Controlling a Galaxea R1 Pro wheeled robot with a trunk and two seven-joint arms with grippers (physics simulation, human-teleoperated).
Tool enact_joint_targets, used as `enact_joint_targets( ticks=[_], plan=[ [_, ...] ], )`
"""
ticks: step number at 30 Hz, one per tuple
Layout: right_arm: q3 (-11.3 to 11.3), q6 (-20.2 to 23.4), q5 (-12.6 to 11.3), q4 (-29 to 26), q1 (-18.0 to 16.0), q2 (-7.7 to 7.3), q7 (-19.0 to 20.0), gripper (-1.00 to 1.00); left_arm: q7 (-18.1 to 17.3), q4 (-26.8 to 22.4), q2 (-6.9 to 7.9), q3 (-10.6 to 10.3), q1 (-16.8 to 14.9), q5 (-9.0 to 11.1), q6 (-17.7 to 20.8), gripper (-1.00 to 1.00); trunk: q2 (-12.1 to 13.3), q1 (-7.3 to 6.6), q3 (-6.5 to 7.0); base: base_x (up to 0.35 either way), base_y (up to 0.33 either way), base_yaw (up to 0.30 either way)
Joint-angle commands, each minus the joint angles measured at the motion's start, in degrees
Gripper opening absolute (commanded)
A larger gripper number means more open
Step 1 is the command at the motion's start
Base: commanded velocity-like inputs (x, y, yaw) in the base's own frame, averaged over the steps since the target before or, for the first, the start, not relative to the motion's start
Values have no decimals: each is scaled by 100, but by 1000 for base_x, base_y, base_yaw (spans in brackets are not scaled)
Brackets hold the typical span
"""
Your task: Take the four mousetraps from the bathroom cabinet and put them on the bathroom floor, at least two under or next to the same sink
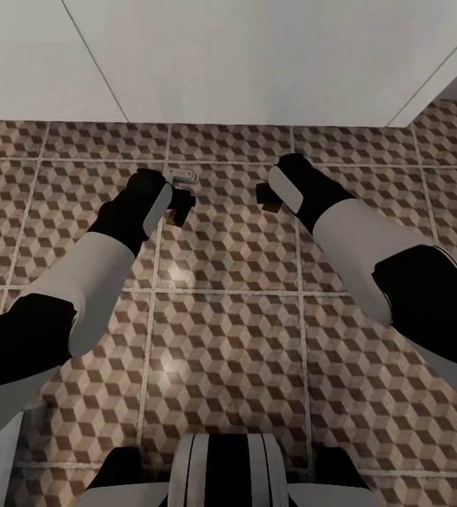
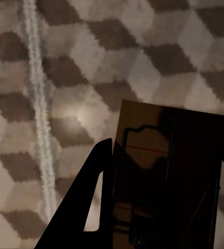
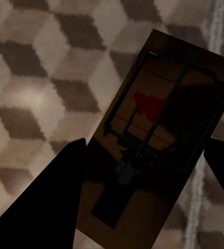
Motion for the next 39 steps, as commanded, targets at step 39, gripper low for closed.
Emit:
enact_joint_targets(
  ticks=[39],
  plan=[
    [30, 12, -60, 6, -4, 0, -50, -100, 57, 29, 4, -24, -3, 42, -53, -100, -1, 0, -3, 60, 8, 0]
  ],
)
